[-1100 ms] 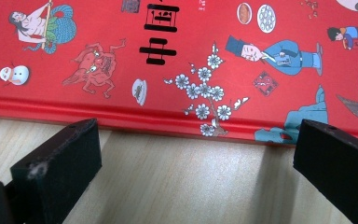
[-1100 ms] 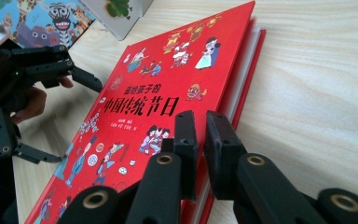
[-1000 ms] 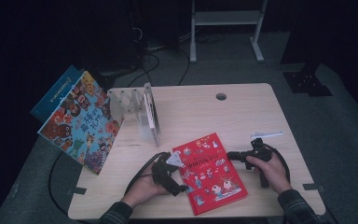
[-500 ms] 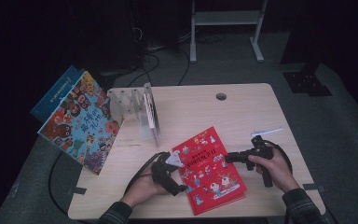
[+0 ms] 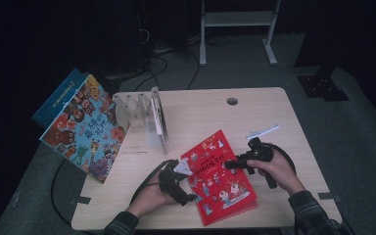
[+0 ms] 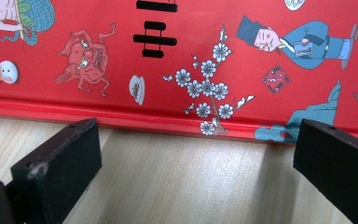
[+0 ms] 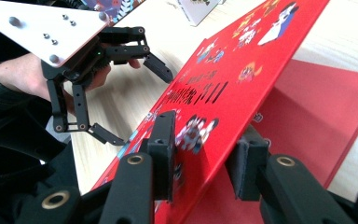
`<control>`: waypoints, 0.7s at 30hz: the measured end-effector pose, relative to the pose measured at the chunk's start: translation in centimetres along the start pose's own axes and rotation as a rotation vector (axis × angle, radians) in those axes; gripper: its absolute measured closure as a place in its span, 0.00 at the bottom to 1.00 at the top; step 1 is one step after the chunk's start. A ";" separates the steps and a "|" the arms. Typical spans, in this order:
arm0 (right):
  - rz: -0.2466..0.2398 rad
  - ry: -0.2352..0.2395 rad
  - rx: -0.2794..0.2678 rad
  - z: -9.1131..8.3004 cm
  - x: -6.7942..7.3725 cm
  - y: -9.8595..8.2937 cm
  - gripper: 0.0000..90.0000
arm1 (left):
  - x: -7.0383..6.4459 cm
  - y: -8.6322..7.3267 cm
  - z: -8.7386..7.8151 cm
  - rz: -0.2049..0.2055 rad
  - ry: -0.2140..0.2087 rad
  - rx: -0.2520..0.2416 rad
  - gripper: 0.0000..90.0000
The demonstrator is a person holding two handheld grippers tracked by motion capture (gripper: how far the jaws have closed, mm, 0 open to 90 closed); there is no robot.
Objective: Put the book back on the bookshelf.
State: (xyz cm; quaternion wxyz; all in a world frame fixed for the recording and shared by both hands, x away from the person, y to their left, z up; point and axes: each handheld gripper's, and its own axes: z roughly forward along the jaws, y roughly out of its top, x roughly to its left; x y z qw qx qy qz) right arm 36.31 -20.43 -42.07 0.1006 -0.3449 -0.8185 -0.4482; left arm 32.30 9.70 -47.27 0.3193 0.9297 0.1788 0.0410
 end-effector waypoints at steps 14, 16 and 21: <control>0.027 0.067 0.031 0.5 -0.2 1.1 0.80 | -0.1 0.0 -0.1 -0.005 0.012 0.006 0.00; 0.035 0.069 0.021 0.5 -0.2 0.9 0.81 | 0.1 0.0 -0.2 -0.024 0.006 0.015 0.00; 0.045 0.065 0.002 0.0 0.0 0.9 0.84 | 0.6 0.1 -0.8 -0.072 -0.013 -0.011 0.00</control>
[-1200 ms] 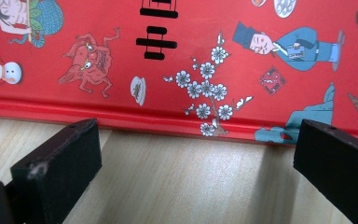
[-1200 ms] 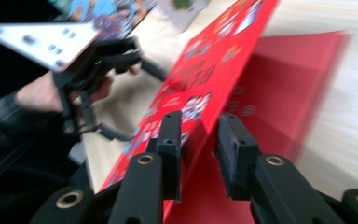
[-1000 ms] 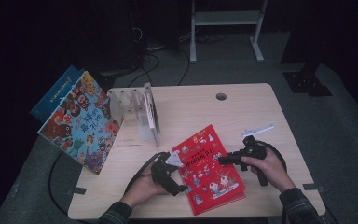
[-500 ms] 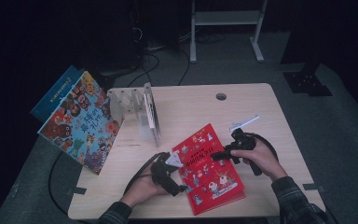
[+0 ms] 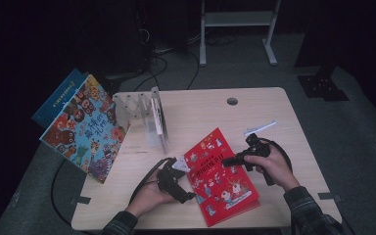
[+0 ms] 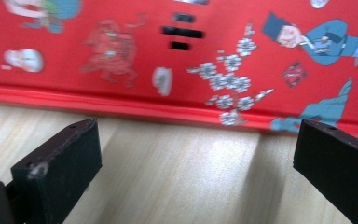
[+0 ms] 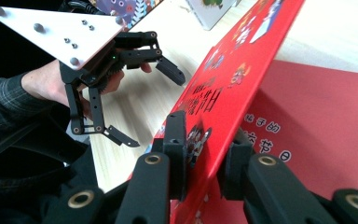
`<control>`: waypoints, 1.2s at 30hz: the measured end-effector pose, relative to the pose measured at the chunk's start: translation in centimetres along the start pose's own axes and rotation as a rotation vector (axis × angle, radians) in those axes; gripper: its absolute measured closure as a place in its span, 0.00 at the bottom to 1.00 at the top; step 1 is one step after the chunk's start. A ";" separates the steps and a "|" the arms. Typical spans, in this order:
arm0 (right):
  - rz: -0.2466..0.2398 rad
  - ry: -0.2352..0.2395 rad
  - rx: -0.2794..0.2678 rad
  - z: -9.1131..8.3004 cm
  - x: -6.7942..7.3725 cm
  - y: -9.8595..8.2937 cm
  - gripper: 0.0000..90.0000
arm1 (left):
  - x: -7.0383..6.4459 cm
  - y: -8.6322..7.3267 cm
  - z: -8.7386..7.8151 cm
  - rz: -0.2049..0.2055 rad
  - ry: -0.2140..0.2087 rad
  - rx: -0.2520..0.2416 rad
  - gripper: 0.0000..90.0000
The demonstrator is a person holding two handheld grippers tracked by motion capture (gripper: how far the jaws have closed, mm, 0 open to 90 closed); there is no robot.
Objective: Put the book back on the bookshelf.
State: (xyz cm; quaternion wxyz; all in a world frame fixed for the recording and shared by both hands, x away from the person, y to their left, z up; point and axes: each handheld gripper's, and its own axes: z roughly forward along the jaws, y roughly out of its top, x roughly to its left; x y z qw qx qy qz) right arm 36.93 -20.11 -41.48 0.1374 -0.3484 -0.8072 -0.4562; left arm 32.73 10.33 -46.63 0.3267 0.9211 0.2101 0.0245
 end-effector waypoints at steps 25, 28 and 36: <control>-0.056 -0.040 -0.299 -4.8 3.0 0.7 0.97 | 0.4 0.3 -2.0 -0.046 -0.046 -0.125 0.00; -0.063 -0.067 -0.333 -5.2 3.0 0.8 0.97 | 0.6 0.4 -2.5 -0.054 -0.057 -0.158 0.00; -0.103 -0.093 -0.423 -7.6 4.1 1.9 0.97 | 1.4 1.5 -4.5 -0.097 -0.071 -0.275 0.00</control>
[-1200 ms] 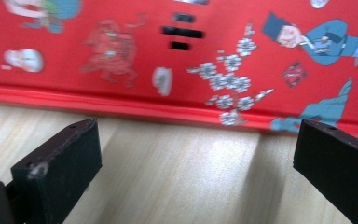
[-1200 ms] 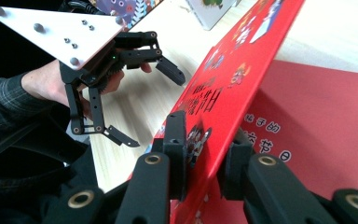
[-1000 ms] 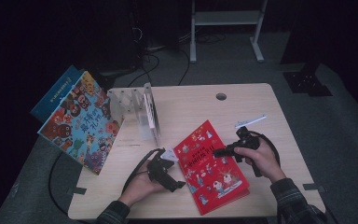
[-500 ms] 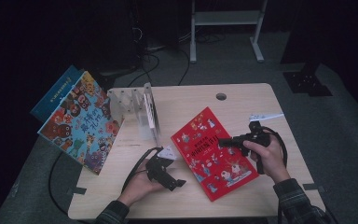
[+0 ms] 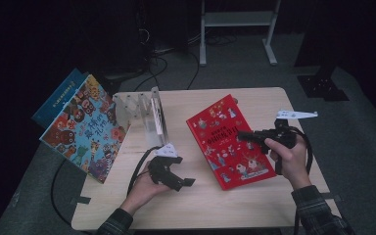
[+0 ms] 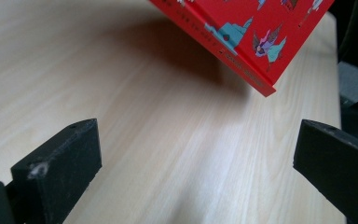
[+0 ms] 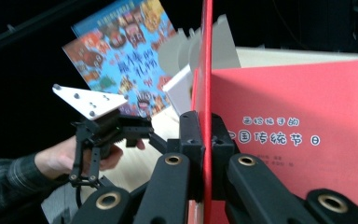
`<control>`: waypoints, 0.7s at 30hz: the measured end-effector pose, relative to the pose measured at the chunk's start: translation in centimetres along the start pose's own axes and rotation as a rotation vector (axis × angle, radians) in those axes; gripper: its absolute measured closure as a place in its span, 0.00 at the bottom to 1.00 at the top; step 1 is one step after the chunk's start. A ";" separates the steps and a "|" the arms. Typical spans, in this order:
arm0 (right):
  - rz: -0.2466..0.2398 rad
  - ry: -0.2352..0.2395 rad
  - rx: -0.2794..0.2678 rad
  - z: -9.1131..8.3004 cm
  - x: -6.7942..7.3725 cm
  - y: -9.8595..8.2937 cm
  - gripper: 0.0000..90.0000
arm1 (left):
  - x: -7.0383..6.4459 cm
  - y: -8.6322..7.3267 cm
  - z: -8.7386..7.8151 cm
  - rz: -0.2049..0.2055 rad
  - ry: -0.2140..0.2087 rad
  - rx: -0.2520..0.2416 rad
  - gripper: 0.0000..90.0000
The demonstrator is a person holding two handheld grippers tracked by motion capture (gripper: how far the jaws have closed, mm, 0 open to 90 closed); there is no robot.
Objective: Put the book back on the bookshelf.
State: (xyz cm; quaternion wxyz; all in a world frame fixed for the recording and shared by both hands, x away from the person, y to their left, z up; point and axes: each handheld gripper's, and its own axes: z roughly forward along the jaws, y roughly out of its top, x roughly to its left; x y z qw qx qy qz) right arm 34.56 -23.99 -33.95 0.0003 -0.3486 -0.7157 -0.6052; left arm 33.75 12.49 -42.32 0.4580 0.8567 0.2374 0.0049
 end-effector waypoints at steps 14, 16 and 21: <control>-0.039 0.054 -0.086 -1.2 1.5 2.4 0.97 | 0.9 4.6 -1.9 0.001 -0.021 -0.214 0.00; -0.041 0.064 -0.088 -1.2 1.8 2.6 0.97 | 1.1 5.2 -1.9 0.005 -0.019 -0.230 0.00; -0.055 0.093 -0.089 -1.2 2.7 2.8 0.97 | 1.7 6.4 -2.0 0.003 -0.023 -0.276 0.00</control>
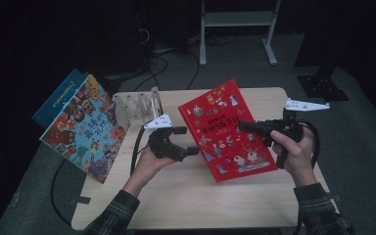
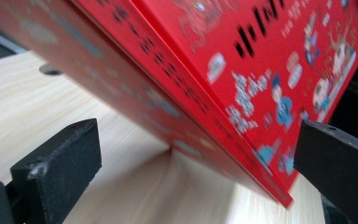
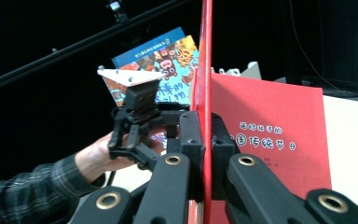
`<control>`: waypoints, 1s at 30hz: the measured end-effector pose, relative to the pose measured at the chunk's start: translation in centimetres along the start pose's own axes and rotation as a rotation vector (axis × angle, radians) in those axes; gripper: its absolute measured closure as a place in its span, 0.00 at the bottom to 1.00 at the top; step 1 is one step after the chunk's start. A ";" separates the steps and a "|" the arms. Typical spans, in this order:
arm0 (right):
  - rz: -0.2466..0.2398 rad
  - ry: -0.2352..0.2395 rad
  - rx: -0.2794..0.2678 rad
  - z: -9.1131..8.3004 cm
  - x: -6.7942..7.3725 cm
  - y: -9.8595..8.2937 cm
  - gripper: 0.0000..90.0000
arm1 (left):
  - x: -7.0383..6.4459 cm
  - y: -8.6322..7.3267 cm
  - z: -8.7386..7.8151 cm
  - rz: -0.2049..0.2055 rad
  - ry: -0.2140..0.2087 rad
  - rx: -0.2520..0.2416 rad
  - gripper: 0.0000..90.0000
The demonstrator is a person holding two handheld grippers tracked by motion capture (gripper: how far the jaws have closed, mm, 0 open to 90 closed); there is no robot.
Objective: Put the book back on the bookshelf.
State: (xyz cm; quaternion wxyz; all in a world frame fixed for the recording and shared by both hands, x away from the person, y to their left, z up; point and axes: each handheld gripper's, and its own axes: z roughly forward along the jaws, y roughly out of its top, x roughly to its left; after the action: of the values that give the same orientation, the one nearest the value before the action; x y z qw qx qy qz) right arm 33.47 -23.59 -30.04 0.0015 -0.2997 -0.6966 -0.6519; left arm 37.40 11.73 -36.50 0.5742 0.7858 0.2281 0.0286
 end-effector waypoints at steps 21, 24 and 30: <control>-0.006 0.036 -0.001 0.3 0.2 -0.2 0.97 | 0.1 2.3 -0.3 0.017 -0.023 0.021 0.00; -0.001 0.039 -0.002 0.3 0.1 -0.3 0.97 | -0.1 2.5 -0.4 0.029 -0.018 0.028 0.00; 0.006 0.040 -0.012 0.3 -0.1 -0.6 0.97 | -0.3 3.0 -0.6 0.024 -0.035 0.010 0.01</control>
State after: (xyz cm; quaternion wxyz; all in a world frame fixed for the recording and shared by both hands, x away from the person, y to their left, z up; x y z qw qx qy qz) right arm 33.38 -23.35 -30.70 0.0157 -0.2889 -0.6915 -0.6618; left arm 37.96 11.47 -33.48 0.5739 0.7916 0.2086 0.0209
